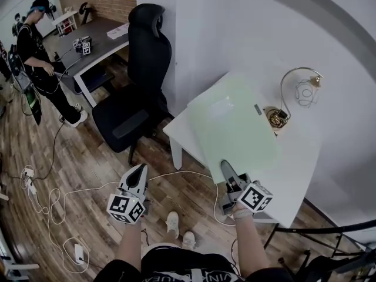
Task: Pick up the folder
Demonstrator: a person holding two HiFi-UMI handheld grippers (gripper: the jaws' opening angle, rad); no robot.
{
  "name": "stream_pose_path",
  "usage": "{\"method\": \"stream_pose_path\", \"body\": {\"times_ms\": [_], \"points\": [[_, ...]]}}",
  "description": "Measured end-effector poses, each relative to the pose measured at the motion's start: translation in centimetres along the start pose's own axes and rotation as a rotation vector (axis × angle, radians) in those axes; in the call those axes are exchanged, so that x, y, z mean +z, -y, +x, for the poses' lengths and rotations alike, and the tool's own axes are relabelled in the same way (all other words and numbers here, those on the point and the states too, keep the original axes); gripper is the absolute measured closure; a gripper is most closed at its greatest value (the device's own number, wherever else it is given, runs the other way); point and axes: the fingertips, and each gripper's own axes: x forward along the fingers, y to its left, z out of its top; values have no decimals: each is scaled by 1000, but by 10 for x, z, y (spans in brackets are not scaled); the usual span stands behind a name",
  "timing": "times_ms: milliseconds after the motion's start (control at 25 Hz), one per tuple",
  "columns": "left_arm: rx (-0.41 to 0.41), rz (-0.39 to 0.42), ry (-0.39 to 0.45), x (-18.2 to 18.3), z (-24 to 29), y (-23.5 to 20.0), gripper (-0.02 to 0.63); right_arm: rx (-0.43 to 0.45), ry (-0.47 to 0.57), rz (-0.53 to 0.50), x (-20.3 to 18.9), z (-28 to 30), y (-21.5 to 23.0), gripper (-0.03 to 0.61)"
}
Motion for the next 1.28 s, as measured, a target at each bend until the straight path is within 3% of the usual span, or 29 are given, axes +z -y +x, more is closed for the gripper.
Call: {"method": "stream_pose_path", "body": {"times_ms": [640, 1280], "points": [[-3, 0, 33, 22, -20, 5, 601, -44, 16, -228, 16, -27, -20, 287], [34, 10, 65, 43, -48, -3, 601, -47, 41, -357, 24, -45, -40, 287]]}}
